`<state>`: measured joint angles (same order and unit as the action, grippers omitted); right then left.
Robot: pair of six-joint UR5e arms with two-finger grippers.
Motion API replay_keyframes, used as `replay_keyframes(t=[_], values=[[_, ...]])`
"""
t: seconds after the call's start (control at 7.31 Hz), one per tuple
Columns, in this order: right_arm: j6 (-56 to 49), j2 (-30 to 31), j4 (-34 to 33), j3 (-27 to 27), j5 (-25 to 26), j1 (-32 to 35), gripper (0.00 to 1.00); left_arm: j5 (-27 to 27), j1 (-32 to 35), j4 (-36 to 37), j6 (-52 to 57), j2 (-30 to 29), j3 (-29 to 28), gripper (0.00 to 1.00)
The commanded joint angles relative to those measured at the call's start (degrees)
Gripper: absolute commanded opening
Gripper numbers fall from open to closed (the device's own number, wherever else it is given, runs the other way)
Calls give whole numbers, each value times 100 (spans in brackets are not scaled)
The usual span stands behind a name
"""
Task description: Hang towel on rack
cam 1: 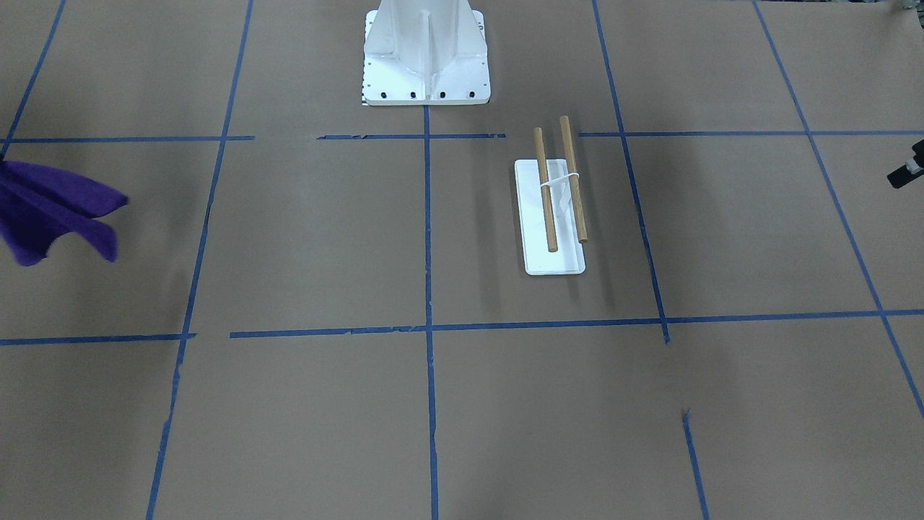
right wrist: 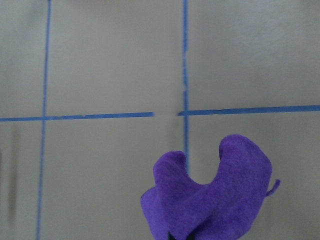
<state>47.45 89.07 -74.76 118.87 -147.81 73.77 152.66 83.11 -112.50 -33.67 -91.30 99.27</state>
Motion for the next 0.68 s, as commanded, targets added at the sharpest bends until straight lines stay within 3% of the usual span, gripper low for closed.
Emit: replay_keyframes(t=[0.0,0.14,0.27,0.55], values=[[2539,-1674,-3,84,76,-1184,0,-35,-941,-1717,-3360,-666,-22,100],[3045,-2213,-12,75,477,-1929,0,-35,-1267,-1775,-4200,-1088,-22,100],[3146,-2566,-30,57,986,-2442,0,-35,-1410,-1836,-4261,-1231,-5,100],[3724,-3077,-30,31,1559,-3112,0,-384,-2207,-2661,-4314,-1494,-153,100]])
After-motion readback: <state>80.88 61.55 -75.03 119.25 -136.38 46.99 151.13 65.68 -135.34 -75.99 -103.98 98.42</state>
